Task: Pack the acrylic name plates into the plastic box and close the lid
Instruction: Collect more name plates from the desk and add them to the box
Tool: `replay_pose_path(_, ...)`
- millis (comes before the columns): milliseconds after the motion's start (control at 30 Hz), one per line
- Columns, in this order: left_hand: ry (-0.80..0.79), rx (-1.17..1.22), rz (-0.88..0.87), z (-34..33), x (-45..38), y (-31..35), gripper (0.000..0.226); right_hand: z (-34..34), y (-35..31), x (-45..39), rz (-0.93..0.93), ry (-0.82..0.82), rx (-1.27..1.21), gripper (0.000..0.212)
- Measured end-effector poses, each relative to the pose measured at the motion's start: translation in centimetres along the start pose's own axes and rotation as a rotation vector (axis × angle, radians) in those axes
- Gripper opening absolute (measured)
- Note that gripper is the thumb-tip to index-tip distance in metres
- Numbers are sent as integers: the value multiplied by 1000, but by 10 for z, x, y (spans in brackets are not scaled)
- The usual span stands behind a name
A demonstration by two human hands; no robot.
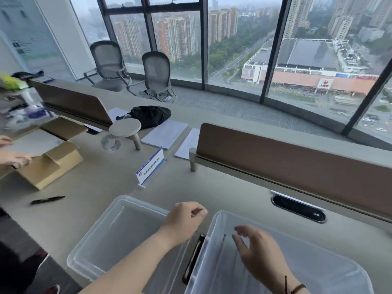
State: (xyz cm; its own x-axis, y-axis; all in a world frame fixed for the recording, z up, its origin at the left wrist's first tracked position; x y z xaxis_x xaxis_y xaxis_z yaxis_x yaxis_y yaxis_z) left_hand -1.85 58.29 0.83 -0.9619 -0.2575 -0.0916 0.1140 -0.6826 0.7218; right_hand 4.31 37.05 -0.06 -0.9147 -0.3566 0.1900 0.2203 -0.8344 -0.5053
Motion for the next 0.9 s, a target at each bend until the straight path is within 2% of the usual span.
replay_pose_path(200,192,-31,248,82,-53,-117,10,-38,-100,-71,127,-43,92,31)
replay_pose_path(333,209,-109,363,131,-100,-195,33,-77,-173,-133,161,-154,206,36)
replay_pose_path(467,96,-228,395,149,-147,-252,40,-118,-232,-192,132,-249,284,43)
replay_pose_path(667,-164,-385,363,126,-183,-311,21,-171,-275,-248,94,-312,345,52)
replay_pose_path(767,-186,-418,339,122,-188,-332,5,-186,-283,-265,98,-298,360,55)
replay_pose_path(900,-223,-439,267,128,-192,-349,9,-201,-291,-284,88,-251,352,58)
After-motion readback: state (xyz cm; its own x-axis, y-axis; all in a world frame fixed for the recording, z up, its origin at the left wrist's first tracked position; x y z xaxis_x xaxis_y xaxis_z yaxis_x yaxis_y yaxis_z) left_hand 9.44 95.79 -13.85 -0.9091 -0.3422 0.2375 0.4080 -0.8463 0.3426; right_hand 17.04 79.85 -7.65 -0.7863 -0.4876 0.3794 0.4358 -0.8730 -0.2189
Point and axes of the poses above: each hand's wrist, its own x-axis away from the middle knuckle, its own z-axis out of the back of the hand, y = z × x, the point moved 1 cm from there along -x, towards the middle knuckle, and after that the axes turned 14 degrees about -z, right-handed, at the moved point
